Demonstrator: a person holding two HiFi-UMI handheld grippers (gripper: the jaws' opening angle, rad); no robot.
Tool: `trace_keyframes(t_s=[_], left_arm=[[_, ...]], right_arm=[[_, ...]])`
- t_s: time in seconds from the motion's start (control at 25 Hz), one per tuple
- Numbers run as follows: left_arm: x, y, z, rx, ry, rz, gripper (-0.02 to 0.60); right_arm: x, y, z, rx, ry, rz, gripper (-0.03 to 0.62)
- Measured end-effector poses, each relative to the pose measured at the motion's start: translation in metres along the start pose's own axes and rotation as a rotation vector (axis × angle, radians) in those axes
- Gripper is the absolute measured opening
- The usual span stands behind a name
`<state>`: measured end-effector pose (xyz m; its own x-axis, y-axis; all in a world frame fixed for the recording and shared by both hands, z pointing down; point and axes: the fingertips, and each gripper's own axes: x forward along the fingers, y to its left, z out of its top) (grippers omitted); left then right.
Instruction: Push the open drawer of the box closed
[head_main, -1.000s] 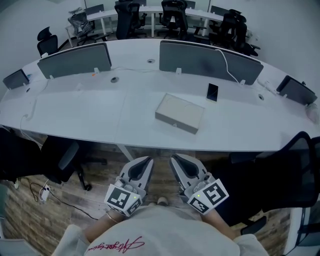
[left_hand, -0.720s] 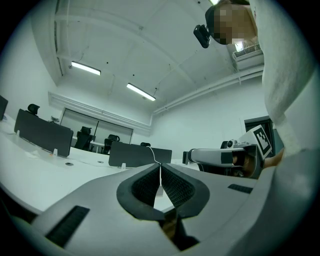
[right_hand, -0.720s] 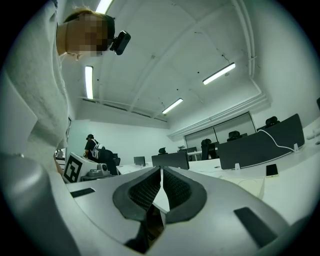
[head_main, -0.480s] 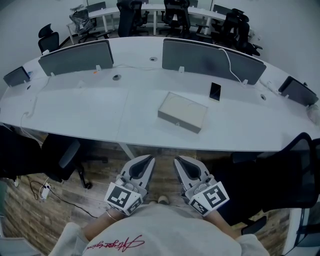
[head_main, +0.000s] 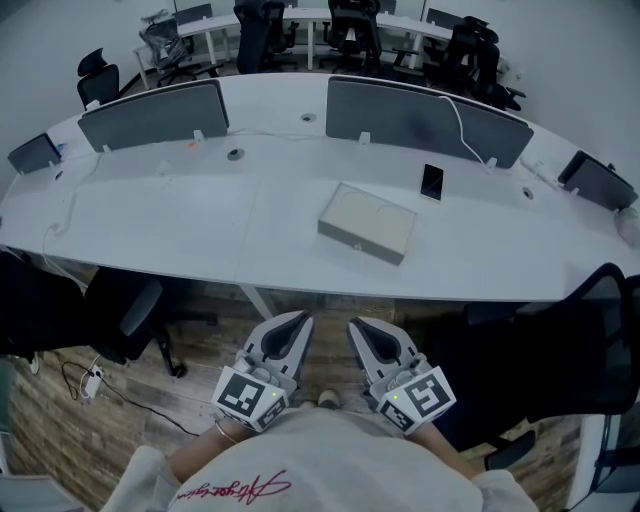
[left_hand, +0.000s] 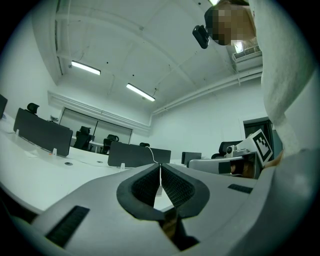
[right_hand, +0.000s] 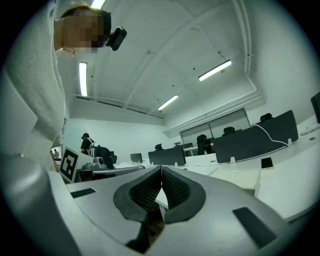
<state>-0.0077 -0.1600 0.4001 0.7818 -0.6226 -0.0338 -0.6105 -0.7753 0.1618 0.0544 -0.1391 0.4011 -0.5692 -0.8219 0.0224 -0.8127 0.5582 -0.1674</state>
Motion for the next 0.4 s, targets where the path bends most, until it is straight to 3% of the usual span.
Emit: trace_keyframes(t_s=[0.4], left_arm=[[-0.0032, -0.0013, -0.0027, -0.006, 0.003, -0.001, 0.018]], right_arm=[[-0.0013, 0.0068, -0.0045, 0.013, 0.016, 0.011, 0.02]])
